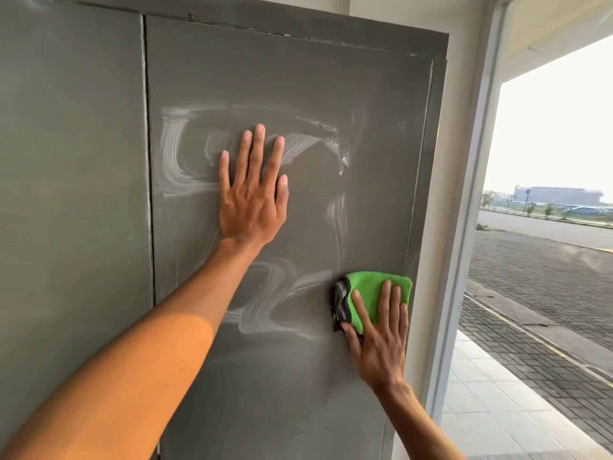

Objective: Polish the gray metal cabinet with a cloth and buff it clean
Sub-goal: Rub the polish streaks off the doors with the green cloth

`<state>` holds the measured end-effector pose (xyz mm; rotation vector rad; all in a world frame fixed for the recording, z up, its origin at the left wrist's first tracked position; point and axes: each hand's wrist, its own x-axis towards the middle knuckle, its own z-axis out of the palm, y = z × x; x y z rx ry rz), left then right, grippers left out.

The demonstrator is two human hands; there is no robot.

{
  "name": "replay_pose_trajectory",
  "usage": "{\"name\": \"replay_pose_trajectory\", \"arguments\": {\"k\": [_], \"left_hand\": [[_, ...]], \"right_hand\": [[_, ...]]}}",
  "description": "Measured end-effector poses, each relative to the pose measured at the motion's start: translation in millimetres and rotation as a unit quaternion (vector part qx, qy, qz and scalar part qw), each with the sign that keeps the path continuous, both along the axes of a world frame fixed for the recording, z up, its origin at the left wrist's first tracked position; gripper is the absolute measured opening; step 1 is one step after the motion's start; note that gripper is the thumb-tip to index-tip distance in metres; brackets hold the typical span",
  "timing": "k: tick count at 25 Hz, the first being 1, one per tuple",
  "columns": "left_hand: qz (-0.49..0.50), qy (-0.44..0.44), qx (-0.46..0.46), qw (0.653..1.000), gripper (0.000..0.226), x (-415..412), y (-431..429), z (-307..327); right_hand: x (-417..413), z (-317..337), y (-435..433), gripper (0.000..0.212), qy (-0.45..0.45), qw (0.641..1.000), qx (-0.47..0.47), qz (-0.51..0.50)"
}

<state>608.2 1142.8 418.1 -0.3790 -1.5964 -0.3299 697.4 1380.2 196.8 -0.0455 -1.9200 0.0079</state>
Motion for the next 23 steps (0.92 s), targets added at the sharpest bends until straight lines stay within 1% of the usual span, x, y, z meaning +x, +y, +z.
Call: {"name": "replay_pose_trajectory", "arguments": {"k": [1,3,5,9,11,13,14,16,17,18,19,20,21,22,23], "left_hand": [[0.000,0.000,0.001,1.000,0.057,0.4,0.1,0.4],[0.002,0.000,0.003,1.000,0.057,-0.1,0.3,-0.1],[0.002,0.001,0.006,1.000,0.057,0.3,1.1,0.1],[0.006,-0.004,0.001,1.000,0.057,1.3,0.8,0.0],[0.014,-0.004,0.000,1.000,0.058,1.7,2.1,0.2],[0.002,0.002,0.000,1.000,0.058,1.9,1.0,1.1],[-0.013,0.008,0.001,1.000,0.058,2.0,-1.3,1.7],[-0.047,0.026,-0.007,0.999,0.054,1.9,-11.7,4.8],[-0.064,0.036,-0.019,0.997,0.052,2.4,-19.4,5.4],[-0.076,0.043,-0.031,0.996,0.052,3.0,-28.7,4.8],[-0.081,0.044,-0.039,0.995,0.054,3.2,-40.0,4.7],[-0.080,0.042,-0.037,0.995,0.057,2.4,-54.1,6.9],[-0.074,0.041,-0.025,0.996,0.058,0.7,-68.6,11.4],[-0.064,0.038,-0.006,0.997,0.059,-2.8,-83.6,16.5],[-0.054,0.035,0.013,0.998,0.059,-7.5,-101.3,20.1]], "right_hand": [[2.1,-4.7,2.2,0.059,-0.007,1.000,0.004,0.005],[-0.1,22.4,3.6,0.058,0.011,1.000,0.006,0.026],[-7.1,81.6,-2.0,0.055,0.047,0.998,-0.003,0.043],[-29.6,219.6,-33.9,0.054,0.106,0.993,-0.043,0.038],[-39.2,269.6,-55.5,0.054,0.119,0.990,-0.064,0.033],[-40.8,280.5,-76.9,0.055,0.116,0.991,-0.059,0.031],[-41.4,271.6,-83.2,0.055,0.111,0.993,-0.032,0.030],[-40.8,242.2,-86.2,0.055,0.086,0.993,0.069,0.038],[-40.4,232.6,-82.0,0.055,0.082,0.991,0.103,0.039],[-41.5,232.7,-78.4,0.054,0.096,0.990,0.094,0.039],[-43.0,240.9,-79.7,0.054,0.124,0.991,0.034,0.037],[-43.9,253.1,-88.0,0.054,0.150,0.986,-0.061,0.027],[-45.9,266.6,-100.7,0.056,0.165,0.974,-0.154,0.013],[-48.7,277.7,-116.2,0.058,0.168,0.961,-0.217,0.004],[-52.4,283.8,-137.4,0.059,0.164,0.958,-0.237,-0.001]]}}
